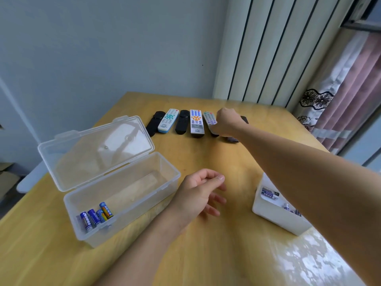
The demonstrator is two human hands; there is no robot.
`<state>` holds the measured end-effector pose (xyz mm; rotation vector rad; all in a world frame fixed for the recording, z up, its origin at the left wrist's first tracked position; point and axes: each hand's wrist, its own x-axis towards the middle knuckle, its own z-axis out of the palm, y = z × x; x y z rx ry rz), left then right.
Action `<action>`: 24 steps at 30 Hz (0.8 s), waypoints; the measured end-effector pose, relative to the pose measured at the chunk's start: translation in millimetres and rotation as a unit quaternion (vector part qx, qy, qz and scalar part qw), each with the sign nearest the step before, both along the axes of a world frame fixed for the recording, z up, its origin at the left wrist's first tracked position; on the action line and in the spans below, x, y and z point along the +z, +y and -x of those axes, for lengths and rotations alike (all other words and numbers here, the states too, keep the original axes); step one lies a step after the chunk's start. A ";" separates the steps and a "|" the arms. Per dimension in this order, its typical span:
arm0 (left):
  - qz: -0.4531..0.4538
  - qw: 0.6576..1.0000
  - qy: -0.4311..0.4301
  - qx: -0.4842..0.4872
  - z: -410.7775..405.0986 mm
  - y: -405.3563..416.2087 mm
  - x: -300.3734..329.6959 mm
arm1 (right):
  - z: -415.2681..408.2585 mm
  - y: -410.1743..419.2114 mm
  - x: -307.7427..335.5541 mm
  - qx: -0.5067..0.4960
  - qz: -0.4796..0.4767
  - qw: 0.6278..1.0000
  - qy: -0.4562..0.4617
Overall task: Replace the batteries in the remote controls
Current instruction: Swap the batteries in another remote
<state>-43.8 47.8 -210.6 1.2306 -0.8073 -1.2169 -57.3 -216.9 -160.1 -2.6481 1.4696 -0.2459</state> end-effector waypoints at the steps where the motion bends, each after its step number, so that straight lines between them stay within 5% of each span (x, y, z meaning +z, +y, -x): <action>1: 0.001 1.000 0.002 0.001 -0.4 -0.2 0.0 | -5.4 0.1 -4.0 -0.008 -0.007 1.000 0.003; 5: -0.001 1.000 0.001 0.002 -2.0 -0.4 0.8 | -15.6 6.9 -16.8 -0.017 -0.008 0.999 -0.028; 12: -0.021 1.000 0.010 0.014 -3.3 -3.3 0.8 | 39.0 38.2 59.5 -0.042 0.058 0.952 -0.297; 14: -0.026 0.997 0.062 0.033 0.5 -5.2 3.7 | 78.2 49.3 84.3 -0.018 -0.017 0.931 -0.365; 16: -0.031 0.990 0.130 0.053 1.0 -7.1 8.8 | 114.8 63.4 95.5 0.017 -0.226 0.871 -0.437; 18: -0.022 0.979 0.202 0.033 -0.6 -4.7 14.4 | 139.0 80.5 87.9 0.049 -0.403 0.816 -0.412; 21: 0.008 0.958 0.267 -0.104 -0.6 7.9 24.5 | 152.3 105.5 55.7 0.054 -0.488 0.801 -0.343; 24: 0.018 0.962 0.198 -0.188 5.3 19.3 28.0 | 155.4 122.9 29.9 0.064 -0.497 0.784 -0.365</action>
